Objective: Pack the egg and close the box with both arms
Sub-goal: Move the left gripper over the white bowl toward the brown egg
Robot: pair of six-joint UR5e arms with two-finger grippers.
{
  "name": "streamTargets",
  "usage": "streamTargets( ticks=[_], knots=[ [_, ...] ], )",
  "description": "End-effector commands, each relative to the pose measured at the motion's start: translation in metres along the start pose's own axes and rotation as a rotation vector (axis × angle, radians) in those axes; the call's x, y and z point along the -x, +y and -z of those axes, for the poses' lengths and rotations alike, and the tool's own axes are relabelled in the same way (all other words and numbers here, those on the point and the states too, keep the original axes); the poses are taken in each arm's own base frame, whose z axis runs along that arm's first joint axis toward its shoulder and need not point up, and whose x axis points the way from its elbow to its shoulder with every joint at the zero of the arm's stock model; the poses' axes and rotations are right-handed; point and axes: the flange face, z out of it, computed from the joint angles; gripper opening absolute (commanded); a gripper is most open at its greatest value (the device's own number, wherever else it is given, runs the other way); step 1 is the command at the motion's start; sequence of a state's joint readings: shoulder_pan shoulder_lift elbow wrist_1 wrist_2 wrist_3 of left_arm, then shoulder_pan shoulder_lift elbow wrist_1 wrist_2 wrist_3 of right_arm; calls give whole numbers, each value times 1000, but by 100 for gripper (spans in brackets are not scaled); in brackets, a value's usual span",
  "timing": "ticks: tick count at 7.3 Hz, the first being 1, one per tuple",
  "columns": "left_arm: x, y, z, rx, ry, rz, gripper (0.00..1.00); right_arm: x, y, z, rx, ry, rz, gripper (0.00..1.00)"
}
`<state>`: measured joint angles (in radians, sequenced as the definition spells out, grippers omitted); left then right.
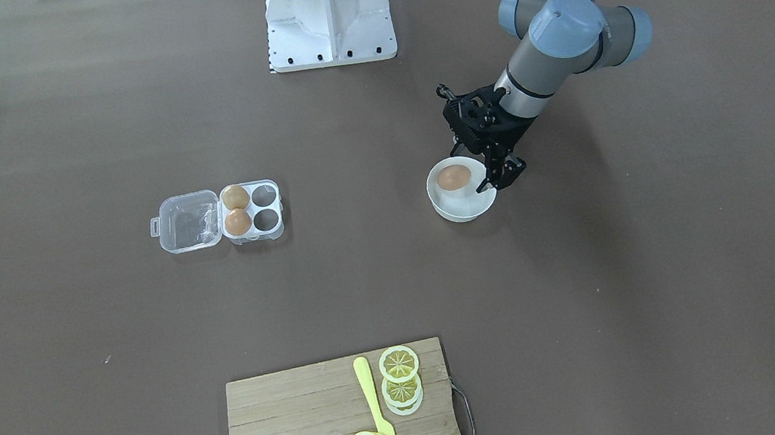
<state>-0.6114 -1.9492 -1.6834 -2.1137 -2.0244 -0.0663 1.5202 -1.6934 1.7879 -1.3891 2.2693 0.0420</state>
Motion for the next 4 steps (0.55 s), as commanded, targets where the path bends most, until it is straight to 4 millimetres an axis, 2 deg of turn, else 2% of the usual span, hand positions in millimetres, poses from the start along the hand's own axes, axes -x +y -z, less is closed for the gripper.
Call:
streamTargets(
  ticks=[1, 2, 4],
  knots=[
    [-9, 3, -12, 14, 14, -7, 76, 1, 0, 1, -2, 0, 3, 100],
    [-12, -2, -10, 8, 31, -11, 74, 1, 0, 1, -2, 0, 3, 100],
    [-15, -8, -4, 1, 69, -13, 74, 2, -2, 2, -6, 0, 5, 100]
  ],
)
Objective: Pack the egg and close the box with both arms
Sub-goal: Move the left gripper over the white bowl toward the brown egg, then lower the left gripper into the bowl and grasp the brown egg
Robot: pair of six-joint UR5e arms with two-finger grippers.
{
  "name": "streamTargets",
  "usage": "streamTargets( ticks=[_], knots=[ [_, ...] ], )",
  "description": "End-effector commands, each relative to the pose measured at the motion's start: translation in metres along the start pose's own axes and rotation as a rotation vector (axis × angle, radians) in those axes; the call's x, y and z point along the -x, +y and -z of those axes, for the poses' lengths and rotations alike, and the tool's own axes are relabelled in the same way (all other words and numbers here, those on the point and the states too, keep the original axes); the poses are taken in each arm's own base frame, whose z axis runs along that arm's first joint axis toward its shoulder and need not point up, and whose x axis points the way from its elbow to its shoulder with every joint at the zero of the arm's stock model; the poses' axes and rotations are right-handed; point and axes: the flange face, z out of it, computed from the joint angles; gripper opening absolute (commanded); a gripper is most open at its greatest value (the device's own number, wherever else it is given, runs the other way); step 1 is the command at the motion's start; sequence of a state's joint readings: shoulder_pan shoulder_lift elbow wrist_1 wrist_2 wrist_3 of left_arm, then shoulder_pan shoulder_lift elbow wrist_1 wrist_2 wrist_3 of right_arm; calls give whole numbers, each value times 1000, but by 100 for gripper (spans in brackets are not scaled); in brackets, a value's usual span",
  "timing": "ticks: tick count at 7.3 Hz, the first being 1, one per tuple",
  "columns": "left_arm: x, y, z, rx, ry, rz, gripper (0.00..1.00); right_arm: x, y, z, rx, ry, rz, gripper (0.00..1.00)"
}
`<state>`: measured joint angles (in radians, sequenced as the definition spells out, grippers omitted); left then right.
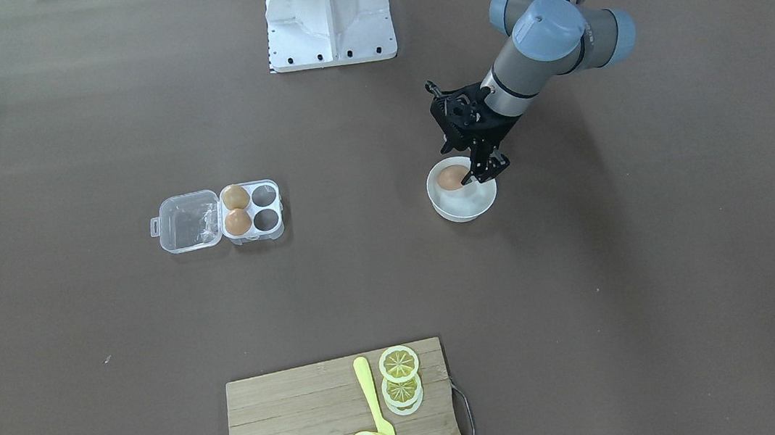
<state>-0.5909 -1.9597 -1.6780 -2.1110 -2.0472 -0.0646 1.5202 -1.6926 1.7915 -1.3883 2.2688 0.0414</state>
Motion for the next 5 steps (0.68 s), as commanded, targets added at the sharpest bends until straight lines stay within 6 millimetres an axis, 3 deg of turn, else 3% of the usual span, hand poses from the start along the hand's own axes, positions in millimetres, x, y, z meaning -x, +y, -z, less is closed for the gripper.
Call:
streamTargets(
  ticks=[1, 4, 5],
  knots=[
    [-1, -4, 6, -6, 37, 1, 74, 1, -1, 1, -2, 0, 2, 100],
    [22, -4, 18, -7, 2, 25, 73, 2, -2, 0, 0, -1, 6, 100],
    [29, -12, 21, -12, -8, 31, 73, 3, -3, -1, -1, -2, 9, 100]
  ],
)
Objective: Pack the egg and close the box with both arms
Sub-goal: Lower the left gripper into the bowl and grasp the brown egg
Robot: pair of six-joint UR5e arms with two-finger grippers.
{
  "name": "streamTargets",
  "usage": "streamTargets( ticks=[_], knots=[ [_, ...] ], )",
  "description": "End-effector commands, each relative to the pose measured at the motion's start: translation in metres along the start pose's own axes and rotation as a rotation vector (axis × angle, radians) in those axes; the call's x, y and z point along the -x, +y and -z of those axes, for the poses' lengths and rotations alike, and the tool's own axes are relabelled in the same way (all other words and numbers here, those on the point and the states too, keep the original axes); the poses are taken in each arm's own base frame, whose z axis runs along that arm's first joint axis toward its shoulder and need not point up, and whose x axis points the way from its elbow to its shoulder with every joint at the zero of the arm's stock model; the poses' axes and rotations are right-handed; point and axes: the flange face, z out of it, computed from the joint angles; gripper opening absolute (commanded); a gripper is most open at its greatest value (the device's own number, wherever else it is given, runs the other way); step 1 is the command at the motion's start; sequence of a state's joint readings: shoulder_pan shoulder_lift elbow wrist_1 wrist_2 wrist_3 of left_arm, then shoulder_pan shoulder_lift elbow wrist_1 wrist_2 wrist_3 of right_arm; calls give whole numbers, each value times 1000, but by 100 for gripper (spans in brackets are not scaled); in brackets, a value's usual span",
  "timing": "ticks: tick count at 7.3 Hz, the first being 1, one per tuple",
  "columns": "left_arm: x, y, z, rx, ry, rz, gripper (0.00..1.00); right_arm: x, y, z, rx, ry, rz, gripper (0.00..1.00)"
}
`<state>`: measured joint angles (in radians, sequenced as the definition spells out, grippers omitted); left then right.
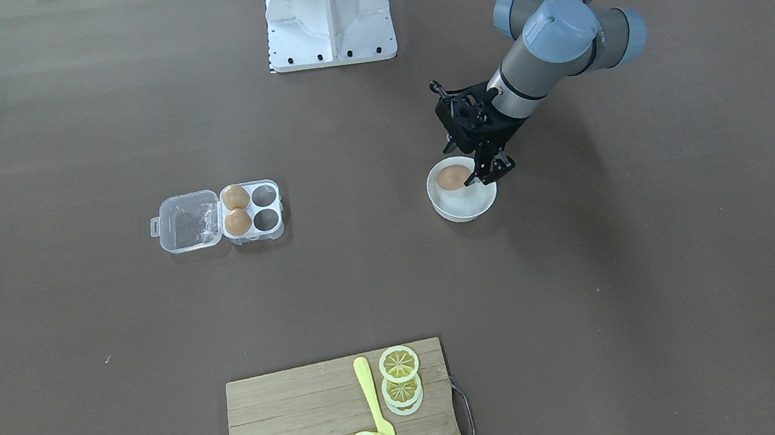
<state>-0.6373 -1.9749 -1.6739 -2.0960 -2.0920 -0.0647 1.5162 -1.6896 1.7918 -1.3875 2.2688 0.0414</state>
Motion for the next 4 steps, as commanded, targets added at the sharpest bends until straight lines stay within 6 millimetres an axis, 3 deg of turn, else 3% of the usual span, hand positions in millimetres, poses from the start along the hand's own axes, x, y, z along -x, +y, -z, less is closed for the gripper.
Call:
streamTargets(
  ticks=[1, 4],
  knots=[
    [13, -10, -3, 9, -17, 17, 73, 2, -1, 0, -9, -1, 9, 100],
    [18, -6, -10, 20, -19, 26, 73, 2, -1, -2, -7, -3, 11, 100]
  ],
)
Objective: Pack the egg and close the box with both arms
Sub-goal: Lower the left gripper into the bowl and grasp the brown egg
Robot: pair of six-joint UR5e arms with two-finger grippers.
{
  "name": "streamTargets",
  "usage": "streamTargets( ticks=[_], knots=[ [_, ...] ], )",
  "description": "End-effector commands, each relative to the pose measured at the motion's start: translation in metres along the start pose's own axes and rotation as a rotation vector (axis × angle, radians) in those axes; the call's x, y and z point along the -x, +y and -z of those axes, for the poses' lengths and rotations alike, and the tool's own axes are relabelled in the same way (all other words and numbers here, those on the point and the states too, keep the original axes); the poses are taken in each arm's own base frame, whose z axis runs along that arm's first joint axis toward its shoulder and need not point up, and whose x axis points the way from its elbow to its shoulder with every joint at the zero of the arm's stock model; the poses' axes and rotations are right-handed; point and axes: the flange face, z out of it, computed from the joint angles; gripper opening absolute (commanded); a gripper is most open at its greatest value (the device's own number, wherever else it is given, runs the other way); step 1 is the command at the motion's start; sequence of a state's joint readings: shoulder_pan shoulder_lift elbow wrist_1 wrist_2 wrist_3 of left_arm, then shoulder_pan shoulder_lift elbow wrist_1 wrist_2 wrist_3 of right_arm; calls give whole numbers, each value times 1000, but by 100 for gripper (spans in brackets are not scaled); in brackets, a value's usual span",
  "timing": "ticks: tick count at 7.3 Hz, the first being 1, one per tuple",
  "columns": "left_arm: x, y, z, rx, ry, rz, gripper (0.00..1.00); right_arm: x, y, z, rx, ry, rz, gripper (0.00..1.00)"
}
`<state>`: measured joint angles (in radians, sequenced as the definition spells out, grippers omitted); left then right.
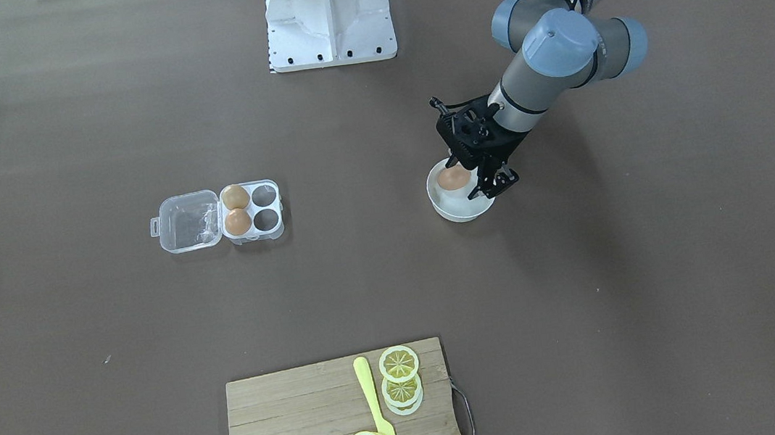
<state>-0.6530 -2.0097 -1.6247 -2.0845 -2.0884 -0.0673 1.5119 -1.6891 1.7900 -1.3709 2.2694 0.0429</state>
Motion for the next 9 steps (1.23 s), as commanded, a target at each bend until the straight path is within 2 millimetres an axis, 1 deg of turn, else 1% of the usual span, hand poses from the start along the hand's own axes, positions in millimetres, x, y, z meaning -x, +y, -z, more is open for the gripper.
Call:
streamTargets(
  ticks=[1, 7, 9],
  knots=[
    [0, 2, -3, 1, 1, 5, 73, 0, 1, -1, 2, -1, 0, 100],
    [-2, 6, -11, 12, 5, 12, 73, -1, 2, -2, 5, 0, -1, 100],
    [-13, 5, -18, 14, 20, 20, 73, -1, 3, -3, 6, -1, -2, 100]
  ],
)
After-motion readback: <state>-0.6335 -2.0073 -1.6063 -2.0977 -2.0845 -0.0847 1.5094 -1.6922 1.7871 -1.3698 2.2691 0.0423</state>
